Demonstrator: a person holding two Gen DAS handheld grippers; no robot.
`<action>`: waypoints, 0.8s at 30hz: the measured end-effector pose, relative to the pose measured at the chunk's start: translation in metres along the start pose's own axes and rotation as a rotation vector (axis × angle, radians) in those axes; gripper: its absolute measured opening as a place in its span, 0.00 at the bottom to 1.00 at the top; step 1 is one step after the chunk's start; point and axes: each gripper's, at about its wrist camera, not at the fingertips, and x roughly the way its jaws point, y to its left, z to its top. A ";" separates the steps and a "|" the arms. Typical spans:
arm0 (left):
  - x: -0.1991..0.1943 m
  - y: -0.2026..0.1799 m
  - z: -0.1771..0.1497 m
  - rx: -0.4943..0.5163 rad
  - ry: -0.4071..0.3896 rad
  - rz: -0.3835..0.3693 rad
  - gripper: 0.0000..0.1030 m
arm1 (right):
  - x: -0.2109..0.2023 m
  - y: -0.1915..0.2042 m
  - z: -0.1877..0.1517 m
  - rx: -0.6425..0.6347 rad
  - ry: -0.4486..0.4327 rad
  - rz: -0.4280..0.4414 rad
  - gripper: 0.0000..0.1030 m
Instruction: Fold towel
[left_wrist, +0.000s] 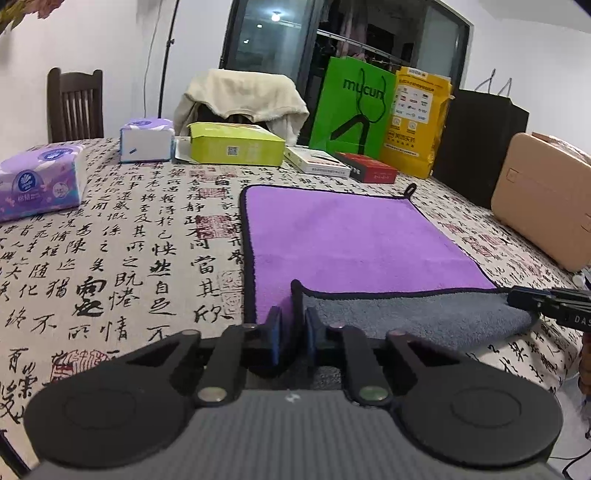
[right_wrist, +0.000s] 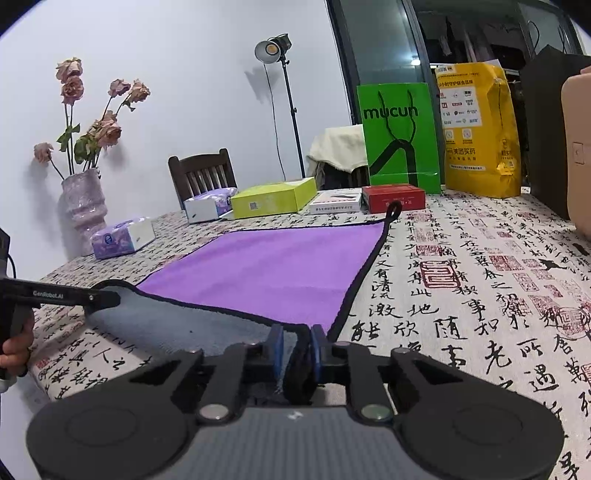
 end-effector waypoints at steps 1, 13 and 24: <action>0.000 0.000 0.000 -0.001 0.002 0.003 0.13 | 0.000 0.000 0.001 -0.006 0.003 0.001 0.15; 0.002 0.001 0.005 -0.007 0.022 -0.010 0.06 | 0.001 -0.001 0.007 -0.006 0.049 0.025 0.07; -0.008 0.008 0.040 -0.045 -0.014 -0.049 0.05 | 0.000 0.009 0.029 -0.032 -0.005 -0.006 0.04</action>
